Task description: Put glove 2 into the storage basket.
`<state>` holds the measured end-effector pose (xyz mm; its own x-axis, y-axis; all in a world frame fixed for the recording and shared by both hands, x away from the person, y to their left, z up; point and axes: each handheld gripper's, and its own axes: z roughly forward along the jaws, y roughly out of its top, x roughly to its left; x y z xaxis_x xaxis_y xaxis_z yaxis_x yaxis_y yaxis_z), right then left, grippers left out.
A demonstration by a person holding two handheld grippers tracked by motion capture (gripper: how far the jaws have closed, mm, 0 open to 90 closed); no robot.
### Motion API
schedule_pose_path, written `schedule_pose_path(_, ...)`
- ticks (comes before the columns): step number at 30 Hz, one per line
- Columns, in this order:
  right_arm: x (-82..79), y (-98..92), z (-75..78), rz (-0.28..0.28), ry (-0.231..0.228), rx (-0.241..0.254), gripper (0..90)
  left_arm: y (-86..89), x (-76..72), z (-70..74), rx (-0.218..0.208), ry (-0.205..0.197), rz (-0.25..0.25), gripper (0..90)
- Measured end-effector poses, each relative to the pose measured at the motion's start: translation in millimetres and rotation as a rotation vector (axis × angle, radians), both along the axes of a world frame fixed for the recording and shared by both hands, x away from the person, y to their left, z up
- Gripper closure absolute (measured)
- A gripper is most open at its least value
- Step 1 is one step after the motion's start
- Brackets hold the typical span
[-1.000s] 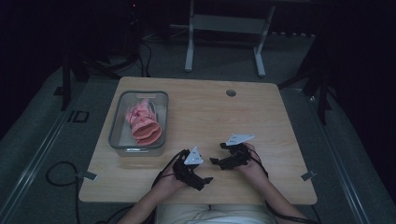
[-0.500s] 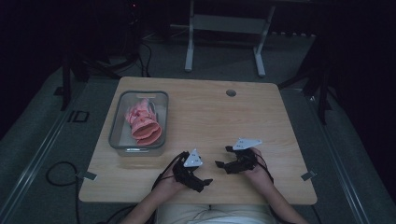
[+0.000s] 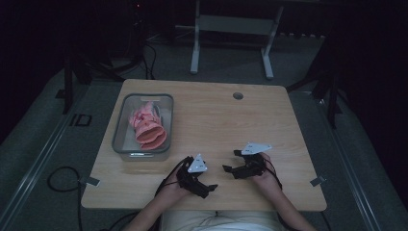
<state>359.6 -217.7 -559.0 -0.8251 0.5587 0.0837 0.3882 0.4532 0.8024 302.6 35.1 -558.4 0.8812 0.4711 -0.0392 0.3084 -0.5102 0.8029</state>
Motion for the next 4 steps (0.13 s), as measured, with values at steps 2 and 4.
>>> schedule_pose_path(2,0.3,0.1,0.0,-0.001,0.003,-0.003,15.4,-0.1,0.1,0.2,-0.003,0.001,0.001,3.3)
schedule_pose_path(4,0.2,0.5,-0.1,0.0,0.002,-0.006,15.3,0.4,0.6,0.4,-0.006,0.003,0.003,3.3)
